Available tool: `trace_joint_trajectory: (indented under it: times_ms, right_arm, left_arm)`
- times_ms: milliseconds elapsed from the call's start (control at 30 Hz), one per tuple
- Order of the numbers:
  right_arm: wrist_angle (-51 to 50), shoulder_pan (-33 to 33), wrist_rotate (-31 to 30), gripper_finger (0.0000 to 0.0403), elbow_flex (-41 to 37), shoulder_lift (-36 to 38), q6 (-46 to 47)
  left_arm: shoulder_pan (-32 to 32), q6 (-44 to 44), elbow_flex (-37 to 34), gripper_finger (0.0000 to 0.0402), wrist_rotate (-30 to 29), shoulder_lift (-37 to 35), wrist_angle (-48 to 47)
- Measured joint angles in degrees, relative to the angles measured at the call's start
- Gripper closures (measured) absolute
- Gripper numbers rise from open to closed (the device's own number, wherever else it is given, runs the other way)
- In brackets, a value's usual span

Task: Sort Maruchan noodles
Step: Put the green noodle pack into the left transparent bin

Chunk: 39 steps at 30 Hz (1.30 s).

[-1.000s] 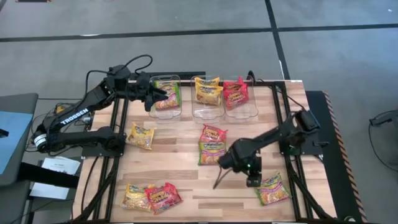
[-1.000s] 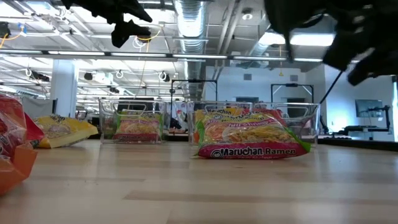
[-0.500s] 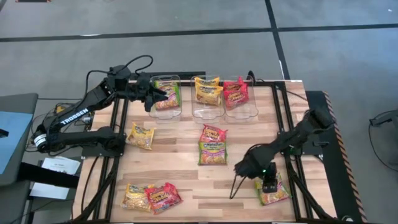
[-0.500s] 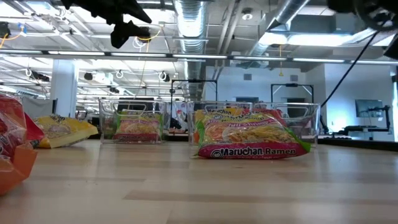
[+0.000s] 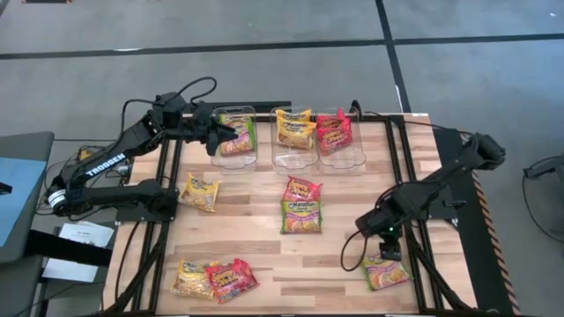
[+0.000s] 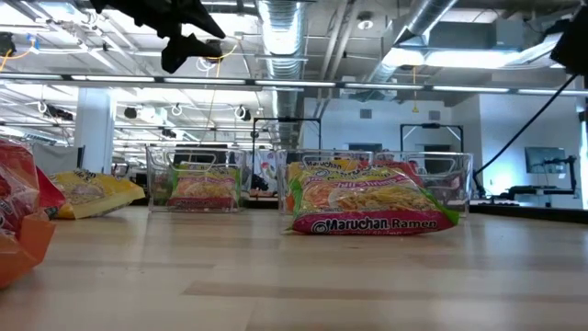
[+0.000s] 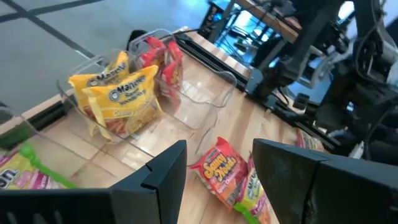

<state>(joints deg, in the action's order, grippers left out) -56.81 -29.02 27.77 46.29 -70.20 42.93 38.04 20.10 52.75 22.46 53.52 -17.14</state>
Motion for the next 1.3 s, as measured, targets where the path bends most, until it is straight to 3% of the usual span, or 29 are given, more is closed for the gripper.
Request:
trace_joint_trajectory:
  times_ms: [400,1033,1167,1300]
  right_arm:
    - [5.0,-2.5,-1.2,0.0173,-2.7,-4.1,-4.4]
    - [12.5,-7.8,0.9,0.0175,-2.5,-20.9,-6.1]
    - [15.0,-7.8,2.8,0.0199,-2.4,-24.0,-6.2]
    - [15.5,-7.8,3.6,0.0253,-2.3,-25.1,-6.2]
  left_arm:
    - [-0.6,0.6,0.0,0.0230,-2.3,0.0,-0.1]
    - [-0.6,0.7,0.0,0.0230,-2.3,0.0,-0.2]
    - [-0.6,0.7,0.0,0.0230,-2.3,0.0,-0.3]
    - [-0.6,0.7,0.0,0.0230,-2.3,0.0,-0.4]
